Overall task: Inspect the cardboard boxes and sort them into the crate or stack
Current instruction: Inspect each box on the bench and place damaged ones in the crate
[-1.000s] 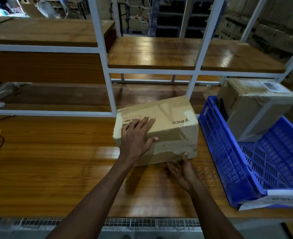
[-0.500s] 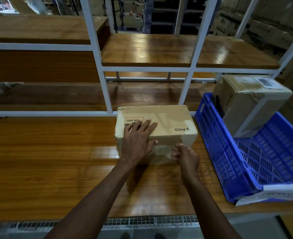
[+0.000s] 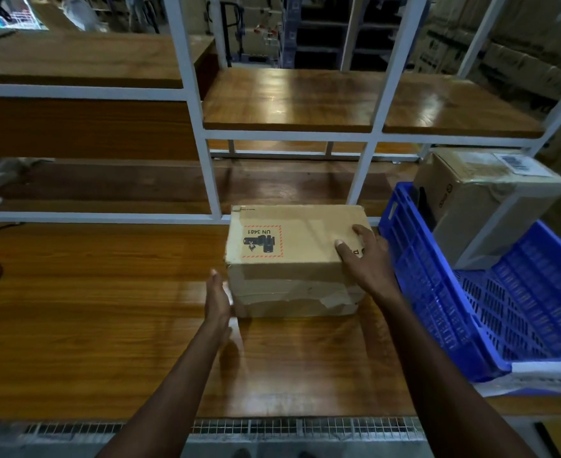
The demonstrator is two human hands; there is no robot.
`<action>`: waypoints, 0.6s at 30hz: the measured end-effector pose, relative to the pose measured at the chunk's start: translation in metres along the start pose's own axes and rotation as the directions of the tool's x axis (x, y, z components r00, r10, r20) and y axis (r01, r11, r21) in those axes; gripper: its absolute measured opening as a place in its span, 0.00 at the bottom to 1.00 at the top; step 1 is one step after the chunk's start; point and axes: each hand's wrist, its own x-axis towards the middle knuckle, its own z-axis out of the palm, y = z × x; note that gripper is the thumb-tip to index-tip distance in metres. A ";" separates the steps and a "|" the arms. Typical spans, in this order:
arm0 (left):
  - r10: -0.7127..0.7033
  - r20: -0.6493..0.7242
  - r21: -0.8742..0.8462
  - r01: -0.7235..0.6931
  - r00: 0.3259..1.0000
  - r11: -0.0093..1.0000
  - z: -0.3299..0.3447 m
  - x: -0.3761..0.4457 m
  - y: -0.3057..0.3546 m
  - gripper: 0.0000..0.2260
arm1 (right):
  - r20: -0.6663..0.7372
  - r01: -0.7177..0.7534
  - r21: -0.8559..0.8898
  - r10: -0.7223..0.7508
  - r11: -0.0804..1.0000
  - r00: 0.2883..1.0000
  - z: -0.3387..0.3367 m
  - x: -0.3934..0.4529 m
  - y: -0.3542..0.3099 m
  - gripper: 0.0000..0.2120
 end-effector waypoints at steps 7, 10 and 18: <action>-0.094 0.147 -0.122 0.112 0.985 0.986 0.013 -0.015 -0.007 0.22 | -0.010 -0.003 0.043 0.003 0.999 1.000 0.002 0.003 0.003 0.32; -0.069 0.128 -0.118 0.085 0.989 0.989 0.015 -0.017 -0.002 0.23 | -0.003 0.009 0.084 -0.009 0.996 1.000 -0.001 0.001 0.007 0.32; 0.058 -0.081 0.184 -0.042 0.995 0.982 0.003 0.005 0.025 0.45 | 0.000 -0.054 0.332 0.057 0.942 0.998 -0.009 0.000 0.015 0.29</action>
